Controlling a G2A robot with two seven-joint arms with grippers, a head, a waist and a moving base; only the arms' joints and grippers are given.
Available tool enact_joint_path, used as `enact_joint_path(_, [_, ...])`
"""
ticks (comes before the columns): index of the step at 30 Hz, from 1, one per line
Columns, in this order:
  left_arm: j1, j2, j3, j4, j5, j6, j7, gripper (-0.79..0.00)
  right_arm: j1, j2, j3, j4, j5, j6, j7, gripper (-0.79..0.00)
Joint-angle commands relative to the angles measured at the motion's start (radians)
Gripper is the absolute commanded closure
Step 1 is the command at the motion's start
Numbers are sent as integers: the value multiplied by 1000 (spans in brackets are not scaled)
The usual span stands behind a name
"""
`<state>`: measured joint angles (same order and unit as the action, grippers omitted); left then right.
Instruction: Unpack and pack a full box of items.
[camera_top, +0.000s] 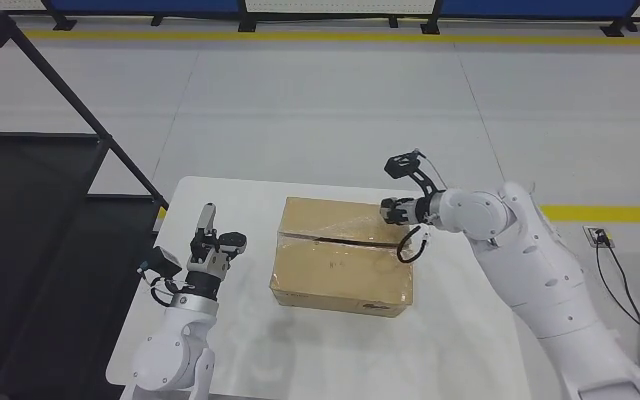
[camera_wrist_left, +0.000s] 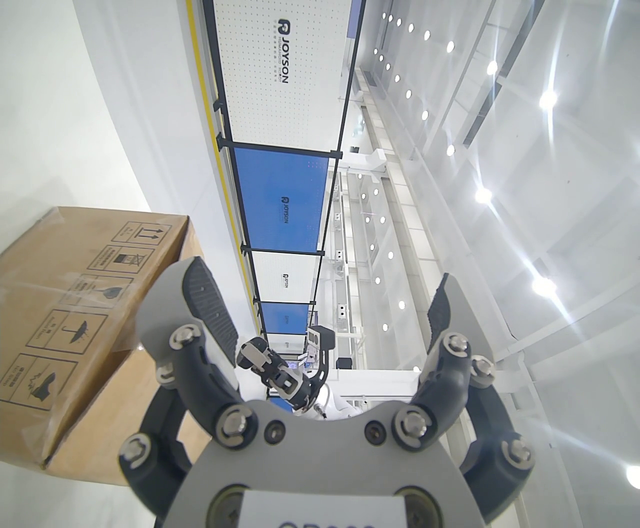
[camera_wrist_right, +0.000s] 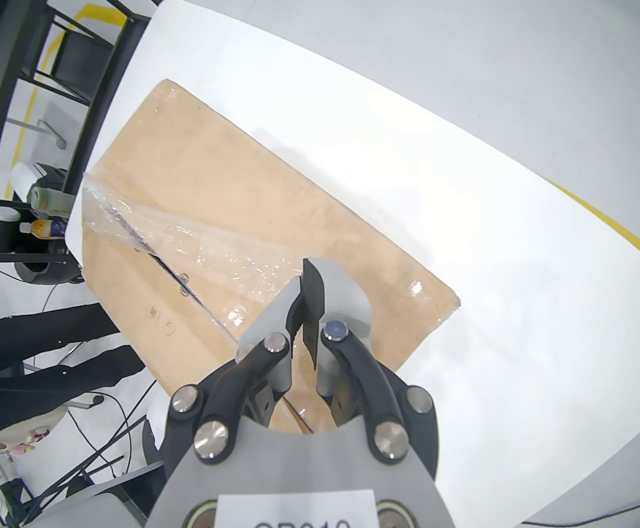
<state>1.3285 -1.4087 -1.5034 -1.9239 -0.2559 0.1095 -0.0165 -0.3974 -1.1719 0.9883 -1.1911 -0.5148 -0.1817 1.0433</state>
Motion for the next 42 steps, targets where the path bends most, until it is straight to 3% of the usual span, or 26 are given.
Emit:
enact_joint_path(1, [0,0,0,0,0,0,0,-785,-19,5,20,-34,21,8,0,0])
enact_joint_path(14, [0,0,0,0,0,0,0,-785,-153,42,133,-269,158,9,83,0])
enact_joint_path(30, [0,0,0,0,0,0,0,-785,-281,58,191,-477,298,-8,-4,0])
enact_joint_path(42, [0,0,0,0,0,0,0,-785,-303,61,201,-504,454,-51,-18,0])
